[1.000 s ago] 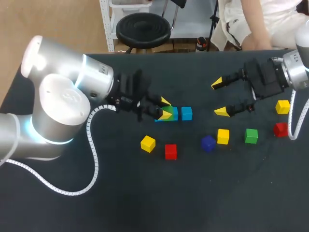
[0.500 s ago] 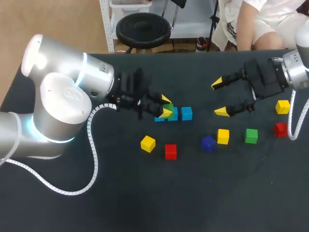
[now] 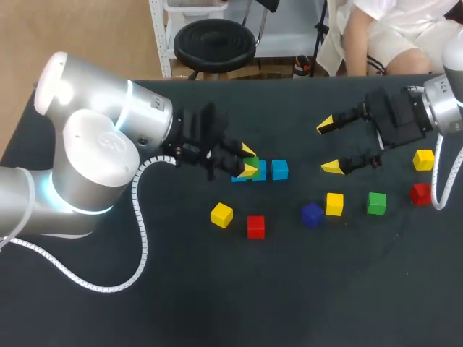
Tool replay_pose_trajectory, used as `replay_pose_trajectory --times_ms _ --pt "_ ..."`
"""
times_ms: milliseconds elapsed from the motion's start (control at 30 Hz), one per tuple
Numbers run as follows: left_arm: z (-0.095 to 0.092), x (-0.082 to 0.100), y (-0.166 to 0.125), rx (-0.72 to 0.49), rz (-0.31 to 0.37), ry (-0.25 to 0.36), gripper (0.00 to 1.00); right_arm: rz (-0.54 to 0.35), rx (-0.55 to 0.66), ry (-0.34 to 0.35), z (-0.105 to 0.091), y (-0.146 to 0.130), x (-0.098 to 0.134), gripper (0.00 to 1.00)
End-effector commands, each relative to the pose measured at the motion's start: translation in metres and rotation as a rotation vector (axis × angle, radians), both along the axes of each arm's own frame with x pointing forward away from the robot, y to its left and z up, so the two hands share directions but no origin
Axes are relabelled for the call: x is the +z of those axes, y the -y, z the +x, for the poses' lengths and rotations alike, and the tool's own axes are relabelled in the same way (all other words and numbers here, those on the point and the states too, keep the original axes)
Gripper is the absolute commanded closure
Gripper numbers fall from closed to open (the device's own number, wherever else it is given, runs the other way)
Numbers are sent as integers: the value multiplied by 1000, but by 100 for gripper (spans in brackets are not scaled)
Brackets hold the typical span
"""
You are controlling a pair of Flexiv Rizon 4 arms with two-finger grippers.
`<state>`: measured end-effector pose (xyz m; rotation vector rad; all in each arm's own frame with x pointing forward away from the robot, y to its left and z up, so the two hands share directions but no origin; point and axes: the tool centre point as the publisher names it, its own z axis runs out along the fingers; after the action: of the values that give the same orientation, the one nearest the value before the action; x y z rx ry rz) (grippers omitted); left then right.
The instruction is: Place the blue cubes, place green cubes on the blue cubes, place the yellow cubes on the green cubes, then place the red cubes on the yellow cubes, and place purple cube on the red cubes.
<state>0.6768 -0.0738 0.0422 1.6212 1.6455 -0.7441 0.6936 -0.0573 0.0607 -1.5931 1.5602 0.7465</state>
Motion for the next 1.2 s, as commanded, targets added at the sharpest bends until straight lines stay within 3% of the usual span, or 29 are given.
replay_pose_trajectory --times_ms 33,1200 --pt "2 1 0 3 3 1 100 1 -1 2 -1 0 0 0" --pt "12 0 1 -13 46 35 100 1 -1 2 -1 0 0 0"
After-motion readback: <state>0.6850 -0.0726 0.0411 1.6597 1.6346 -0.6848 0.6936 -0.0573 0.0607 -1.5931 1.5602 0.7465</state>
